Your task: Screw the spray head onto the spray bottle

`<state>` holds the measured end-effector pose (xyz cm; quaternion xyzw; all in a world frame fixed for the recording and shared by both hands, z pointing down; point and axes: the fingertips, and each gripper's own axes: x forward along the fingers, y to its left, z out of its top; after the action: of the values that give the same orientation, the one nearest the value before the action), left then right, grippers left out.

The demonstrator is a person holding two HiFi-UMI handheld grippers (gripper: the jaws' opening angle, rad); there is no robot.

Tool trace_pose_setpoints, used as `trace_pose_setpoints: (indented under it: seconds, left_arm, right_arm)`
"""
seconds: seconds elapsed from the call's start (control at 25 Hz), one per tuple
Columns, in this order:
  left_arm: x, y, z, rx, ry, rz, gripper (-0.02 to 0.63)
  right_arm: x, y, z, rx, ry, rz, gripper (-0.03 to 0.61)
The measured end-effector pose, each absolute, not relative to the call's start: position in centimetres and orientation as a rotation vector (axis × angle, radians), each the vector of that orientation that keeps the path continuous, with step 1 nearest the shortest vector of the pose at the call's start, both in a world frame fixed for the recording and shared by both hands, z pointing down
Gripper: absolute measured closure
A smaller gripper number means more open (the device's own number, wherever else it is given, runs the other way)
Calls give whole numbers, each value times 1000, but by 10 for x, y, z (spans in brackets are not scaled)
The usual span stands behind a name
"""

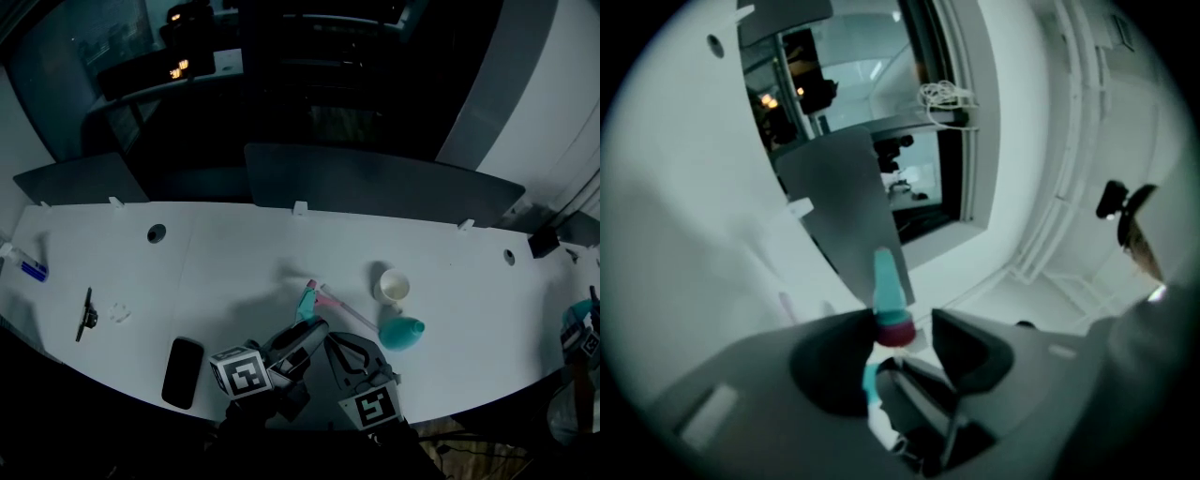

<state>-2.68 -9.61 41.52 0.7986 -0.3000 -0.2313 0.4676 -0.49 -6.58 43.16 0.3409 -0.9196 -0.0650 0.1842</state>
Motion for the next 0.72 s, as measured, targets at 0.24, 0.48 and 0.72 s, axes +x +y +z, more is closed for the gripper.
trace_pose_setpoints:
  seconds: [0.24,0.48,0.72]
  left_arm:
    - [-33,-94,417,1960,-732,-559,479]
    - [-36,-89,408,2107,-852,-452,482]
    - [-36,-84,384,2465,-1203,-166,482]
  right_arm:
    - [-9,-63,431,943,-2617,-201,557]
    - [-13,-63,432,956,-2647,-151,557]
    - [-3,-66,450,1019,-2573,-101,554]
